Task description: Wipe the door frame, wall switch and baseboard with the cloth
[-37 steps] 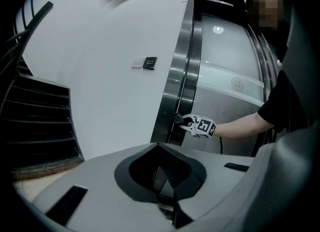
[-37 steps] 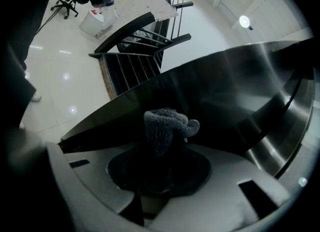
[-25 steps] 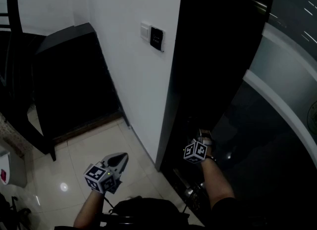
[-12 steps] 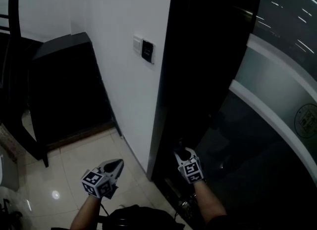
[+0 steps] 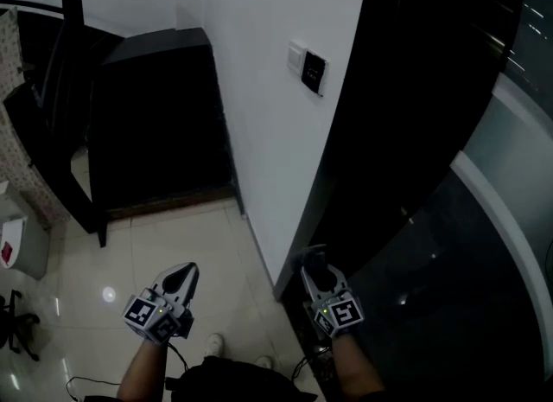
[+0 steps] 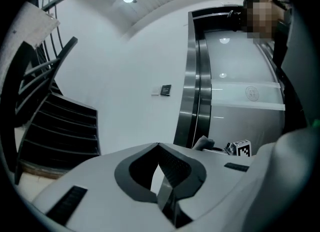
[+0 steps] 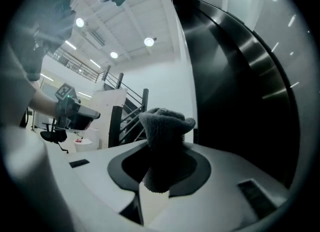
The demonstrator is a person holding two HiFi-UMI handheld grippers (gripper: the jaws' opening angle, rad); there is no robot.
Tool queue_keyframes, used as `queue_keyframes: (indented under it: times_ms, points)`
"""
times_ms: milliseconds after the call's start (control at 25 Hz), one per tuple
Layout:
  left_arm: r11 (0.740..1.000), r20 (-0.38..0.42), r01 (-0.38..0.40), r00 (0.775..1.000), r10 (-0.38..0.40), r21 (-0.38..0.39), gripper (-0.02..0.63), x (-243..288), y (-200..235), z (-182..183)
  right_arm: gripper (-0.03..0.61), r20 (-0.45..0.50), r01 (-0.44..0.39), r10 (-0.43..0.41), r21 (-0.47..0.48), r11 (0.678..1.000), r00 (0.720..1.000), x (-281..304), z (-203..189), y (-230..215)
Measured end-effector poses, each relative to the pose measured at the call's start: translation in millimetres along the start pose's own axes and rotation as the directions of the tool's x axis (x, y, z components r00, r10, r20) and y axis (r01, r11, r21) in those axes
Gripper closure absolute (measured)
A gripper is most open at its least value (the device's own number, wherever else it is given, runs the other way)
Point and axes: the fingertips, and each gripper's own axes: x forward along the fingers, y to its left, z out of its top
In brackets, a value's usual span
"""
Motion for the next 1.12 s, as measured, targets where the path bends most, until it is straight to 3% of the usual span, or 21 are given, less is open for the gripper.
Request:
queue_keyframes:
  times_ms: [240, 440, 600, 920, 1120]
  points:
    - [0.991, 0.020, -0.136, 0.991, 0.135, 0.021, 0.623, -33, 47, 1, 0.485, 0.060, -0.039, 0.037, 0.031, 0.999, 0.997, 51, 7, 31]
    - [0.985, 0.034, -0.165, 0.985, 0.167, -0.044, 0.624, -39, 85, 6, 0.485, 0.047, -0.028, 0.028, 0.018, 0.999, 0.999, 75, 13, 41]
    - [0.973, 0.097, -0.205, 0.972, 0.215, -0.108, 0.623, -46, 125, 23, 0.485, 0.025, -0.025, 0.026, -0.011, 1.000, 0.999, 100, 18, 51]
    - [0.960, 0.125, -0.262, 0.954, 0.274, -0.100, 0.623, -88, 234, 37, 0.485, 0.030, -0.014, 0.015, -0.049, 0.999, 0.999, 193, 34, 90]
    - [0.960, 0.115, -0.257, 0.956, 0.269, -0.111, 0.623, -98, 291, 53, 0.485, 0.003, -0.013, 0.013, -0.050, 0.999, 1.000, 257, 32, 121]
